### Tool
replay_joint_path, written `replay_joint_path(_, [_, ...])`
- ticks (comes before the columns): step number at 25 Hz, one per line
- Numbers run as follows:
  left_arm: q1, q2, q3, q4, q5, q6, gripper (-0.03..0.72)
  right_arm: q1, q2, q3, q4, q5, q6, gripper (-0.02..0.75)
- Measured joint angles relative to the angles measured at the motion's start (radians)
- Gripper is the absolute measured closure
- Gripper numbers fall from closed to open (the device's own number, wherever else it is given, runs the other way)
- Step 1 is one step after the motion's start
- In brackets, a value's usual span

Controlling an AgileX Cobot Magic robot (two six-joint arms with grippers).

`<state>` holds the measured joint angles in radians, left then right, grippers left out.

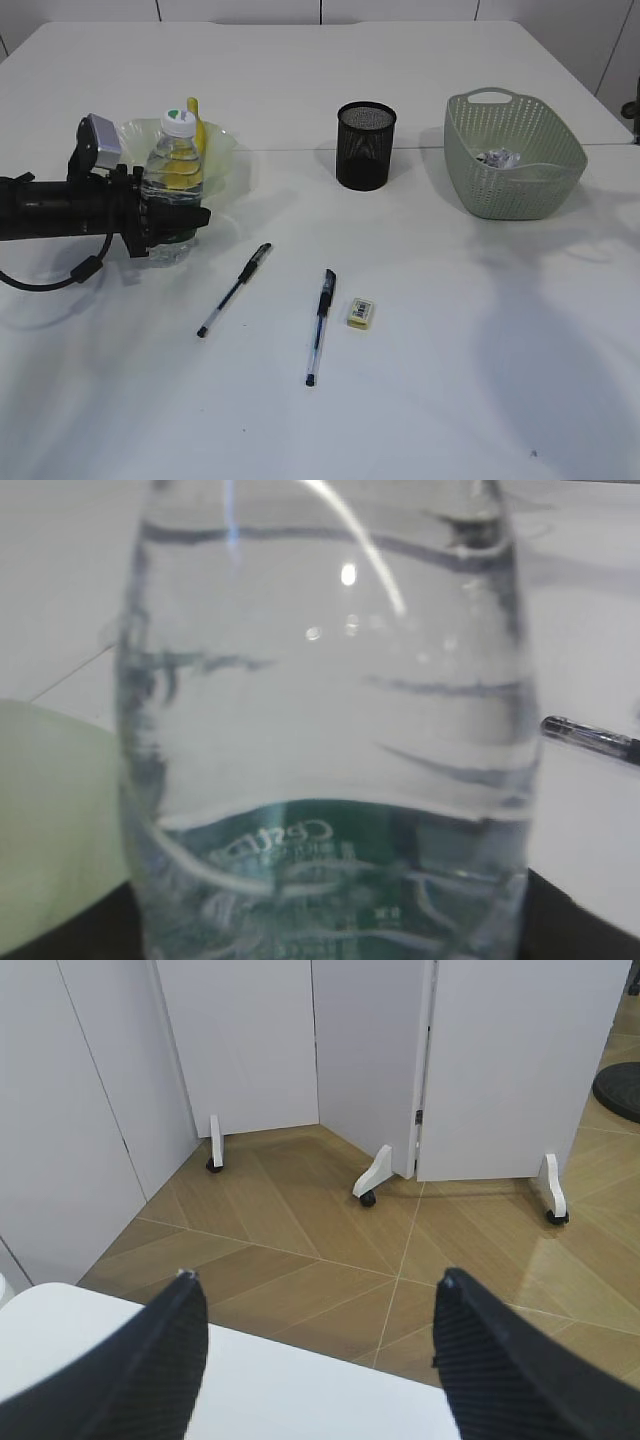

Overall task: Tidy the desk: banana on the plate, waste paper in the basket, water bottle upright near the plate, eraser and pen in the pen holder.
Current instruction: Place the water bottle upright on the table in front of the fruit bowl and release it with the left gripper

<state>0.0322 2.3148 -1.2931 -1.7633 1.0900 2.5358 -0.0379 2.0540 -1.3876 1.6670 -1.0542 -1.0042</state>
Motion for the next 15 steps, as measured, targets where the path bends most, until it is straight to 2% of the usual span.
replay_joint_path(15, [0.0,0.0,0.0,0.0,-0.019,0.0,0.303,0.0,0.0,0.0,0.0,0.0,0.0,0.21])
